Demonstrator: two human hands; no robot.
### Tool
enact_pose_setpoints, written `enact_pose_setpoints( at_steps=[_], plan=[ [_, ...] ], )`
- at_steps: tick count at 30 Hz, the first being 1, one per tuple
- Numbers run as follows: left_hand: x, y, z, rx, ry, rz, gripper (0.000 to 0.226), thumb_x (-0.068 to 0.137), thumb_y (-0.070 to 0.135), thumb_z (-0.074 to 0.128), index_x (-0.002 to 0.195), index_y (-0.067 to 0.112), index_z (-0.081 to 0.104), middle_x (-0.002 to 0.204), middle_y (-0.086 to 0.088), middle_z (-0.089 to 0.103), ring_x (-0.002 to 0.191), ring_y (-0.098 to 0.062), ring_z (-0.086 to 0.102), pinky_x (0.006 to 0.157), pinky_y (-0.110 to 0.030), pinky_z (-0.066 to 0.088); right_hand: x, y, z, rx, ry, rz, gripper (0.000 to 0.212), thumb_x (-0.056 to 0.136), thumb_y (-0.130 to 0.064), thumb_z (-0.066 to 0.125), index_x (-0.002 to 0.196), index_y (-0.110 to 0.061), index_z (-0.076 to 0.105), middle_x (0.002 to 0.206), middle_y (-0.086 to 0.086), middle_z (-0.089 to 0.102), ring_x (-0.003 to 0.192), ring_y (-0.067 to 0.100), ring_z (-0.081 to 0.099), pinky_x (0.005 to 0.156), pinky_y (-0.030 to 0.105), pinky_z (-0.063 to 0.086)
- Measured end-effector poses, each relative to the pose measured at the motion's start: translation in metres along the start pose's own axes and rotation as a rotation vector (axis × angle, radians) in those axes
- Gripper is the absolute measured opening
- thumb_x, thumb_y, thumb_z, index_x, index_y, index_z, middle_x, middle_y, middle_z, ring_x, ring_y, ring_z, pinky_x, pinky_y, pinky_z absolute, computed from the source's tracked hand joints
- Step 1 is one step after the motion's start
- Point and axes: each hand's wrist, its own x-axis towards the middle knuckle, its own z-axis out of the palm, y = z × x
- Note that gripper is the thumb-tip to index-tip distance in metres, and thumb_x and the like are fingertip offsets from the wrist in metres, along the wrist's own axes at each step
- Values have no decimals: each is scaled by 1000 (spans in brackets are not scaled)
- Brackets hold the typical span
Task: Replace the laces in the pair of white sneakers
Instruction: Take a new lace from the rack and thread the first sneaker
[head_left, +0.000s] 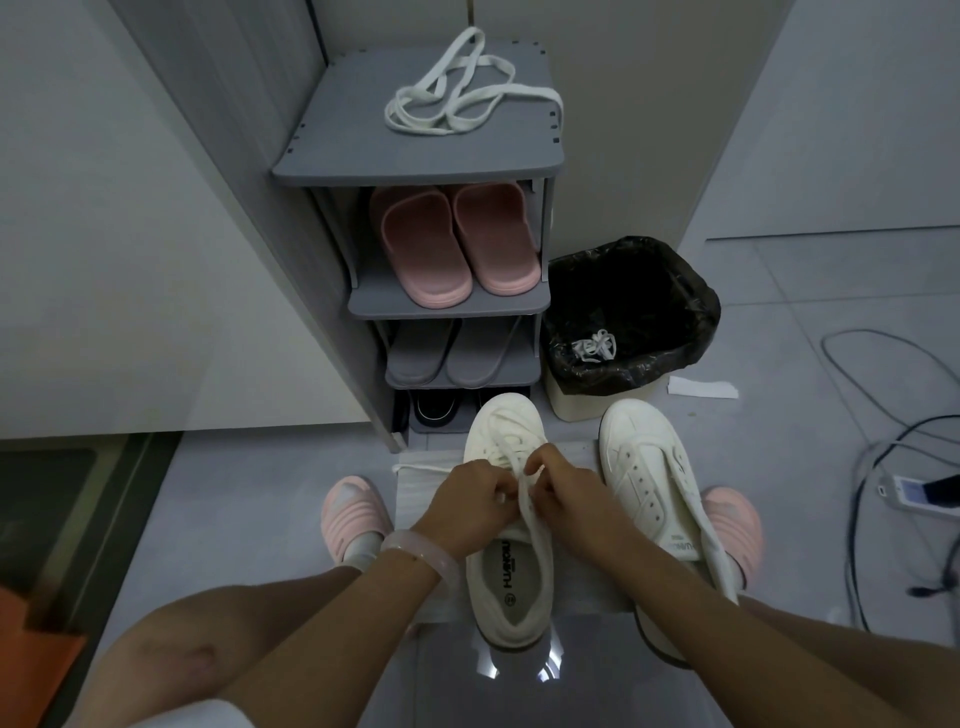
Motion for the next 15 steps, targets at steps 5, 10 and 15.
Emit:
enact_pose_setpoints(
  at_steps=[5, 10, 15],
  plan=[
    [0, 1, 3, 27, 51, -6, 17, 86, 14, 55, 86, 2, 68, 84, -15, 60, 80, -21, 52, 62, -20, 29, -2, -1, -3, -129, 54, -105, 31, 93, -21, 49, 124, -15, 51, 116, 5, 54, 107, 21, 48, 89, 29, 39],
    [-1, 4, 3, -39, 59, -43, 10, 82, 4, 57, 84, 0, 66, 83, -3, 43, 79, -13, 42, 59, -17, 24, -2, 5, -6, 193, -44, 1, 47, 80, -22, 71, 120, -19, 47, 120, -3, 48, 108, 11, 48, 82, 12, 39],
    [-2, 5, 4, -6, 71, -17, 12, 83, 3, 52, 82, -2, 63, 87, -2, 39, 79, -13, 41, 61, -16, 25, -2, 6, -2, 165, -38, 24, 47, 76, -23, 73, 109, -27, 40, 111, -10, 43, 103, 8, 47, 70, 3, 37]
  ],
)
